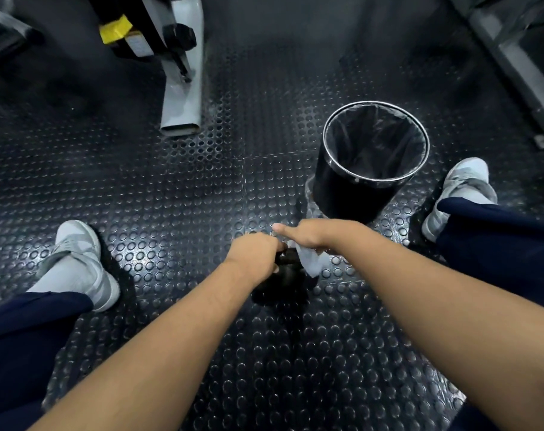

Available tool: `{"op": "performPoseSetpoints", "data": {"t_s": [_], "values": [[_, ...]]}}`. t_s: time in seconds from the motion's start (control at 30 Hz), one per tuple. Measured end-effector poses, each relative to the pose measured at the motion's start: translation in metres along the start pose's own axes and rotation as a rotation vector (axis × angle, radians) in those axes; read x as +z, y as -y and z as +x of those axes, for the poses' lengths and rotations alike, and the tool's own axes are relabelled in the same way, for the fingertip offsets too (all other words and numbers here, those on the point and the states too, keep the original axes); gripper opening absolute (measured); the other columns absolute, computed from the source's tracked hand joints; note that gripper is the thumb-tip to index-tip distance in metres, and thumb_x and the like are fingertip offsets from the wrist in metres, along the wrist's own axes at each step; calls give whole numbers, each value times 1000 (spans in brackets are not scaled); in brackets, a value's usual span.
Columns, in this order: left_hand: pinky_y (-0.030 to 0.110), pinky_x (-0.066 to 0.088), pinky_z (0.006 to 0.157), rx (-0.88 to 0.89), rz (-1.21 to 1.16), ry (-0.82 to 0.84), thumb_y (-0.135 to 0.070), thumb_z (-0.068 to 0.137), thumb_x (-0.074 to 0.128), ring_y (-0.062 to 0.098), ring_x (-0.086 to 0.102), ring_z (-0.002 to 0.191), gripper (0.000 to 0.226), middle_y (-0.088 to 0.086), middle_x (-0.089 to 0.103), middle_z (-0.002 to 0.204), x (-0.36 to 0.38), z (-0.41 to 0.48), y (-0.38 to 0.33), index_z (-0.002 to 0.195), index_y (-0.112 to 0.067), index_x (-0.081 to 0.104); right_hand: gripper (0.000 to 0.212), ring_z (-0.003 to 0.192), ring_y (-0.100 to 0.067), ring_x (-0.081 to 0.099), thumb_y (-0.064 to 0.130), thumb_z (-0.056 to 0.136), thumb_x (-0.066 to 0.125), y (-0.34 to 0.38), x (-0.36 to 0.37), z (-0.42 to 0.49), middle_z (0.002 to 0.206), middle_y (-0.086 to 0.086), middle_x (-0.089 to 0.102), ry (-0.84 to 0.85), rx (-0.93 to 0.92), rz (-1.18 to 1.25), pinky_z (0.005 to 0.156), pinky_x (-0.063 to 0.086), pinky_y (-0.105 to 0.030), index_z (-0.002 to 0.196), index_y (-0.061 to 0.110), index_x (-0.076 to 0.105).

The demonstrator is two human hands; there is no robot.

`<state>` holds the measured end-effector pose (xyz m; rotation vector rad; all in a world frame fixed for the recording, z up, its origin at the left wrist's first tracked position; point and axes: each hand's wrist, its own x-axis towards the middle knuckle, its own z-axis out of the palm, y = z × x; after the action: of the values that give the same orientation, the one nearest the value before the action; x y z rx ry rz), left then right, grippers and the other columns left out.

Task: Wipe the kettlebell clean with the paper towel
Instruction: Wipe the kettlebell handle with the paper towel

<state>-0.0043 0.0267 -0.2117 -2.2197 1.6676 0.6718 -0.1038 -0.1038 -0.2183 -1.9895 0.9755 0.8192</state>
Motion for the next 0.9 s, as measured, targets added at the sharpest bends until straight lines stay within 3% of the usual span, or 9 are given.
{"op": "performPoseSetpoints", "data": {"t_s": [0.07,0.23,0.47,0.53,0.6,0.67,0.73,0.8,0.9], "values": [[39,54,85,-2,-3,9,-35,96,71,26,67,111,47,1,69,120,-1,1,-1,141,-38,59,96,139,-36,50,80,98,23,1,-3,0,157,-17,47,2,11,16,106,41,-43,150,3,49],[38,53,89,-3,-9,-9,-32,94,72,27,66,115,37,2,69,123,-1,0,-1,130,-34,65,99,137,-34,52,84,94,20,-6,18,5,154,-18,50,-37,-3,-31,112,39,-44,144,7,58],[35,47,80,-4,-13,-10,-31,94,70,26,66,112,38,1,70,119,1,0,-1,131,-36,64,94,134,-33,55,81,97,24,-6,10,1,152,-17,53,18,19,5,110,40,-44,146,6,54],[34,46,76,3,-18,-1,-30,95,69,25,67,109,41,-1,70,117,2,1,0,134,-38,63,91,114,-32,64,80,97,27,0,-2,-3,142,-17,58,71,29,56,100,49,-43,139,5,58],[36,49,77,6,-9,4,-31,95,69,25,68,108,43,-1,71,117,1,2,-1,136,-38,61,85,92,-28,66,77,99,29,6,-11,-2,130,-16,60,116,50,146,86,55,-41,116,1,62],[38,51,80,4,-2,0,-33,95,70,26,67,110,45,0,71,119,1,2,0,139,-37,60,88,111,-35,64,77,99,30,11,-9,0,146,-19,54,119,49,153,93,56,-45,135,2,57],[38,50,83,-5,6,-2,-33,95,71,27,66,114,44,2,70,123,2,2,0,138,-35,61,89,138,-38,50,75,101,26,10,3,5,160,-16,43,85,27,94,112,42,-49,153,6,46],[37,50,86,-11,7,-1,-33,96,71,27,65,116,40,3,69,124,1,2,0,134,-32,63,88,149,-33,39,75,101,20,4,17,11,163,-14,40,40,-12,66,121,27,-46,151,10,51],[37,50,88,-15,-16,14,-33,95,72,27,65,116,36,3,69,124,1,2,0,131,-32,65,95,150,-32,38,83,96,18,-2,29,16,162,-15,42,18,-7,143,123,24,-47,147,13,57]]}}
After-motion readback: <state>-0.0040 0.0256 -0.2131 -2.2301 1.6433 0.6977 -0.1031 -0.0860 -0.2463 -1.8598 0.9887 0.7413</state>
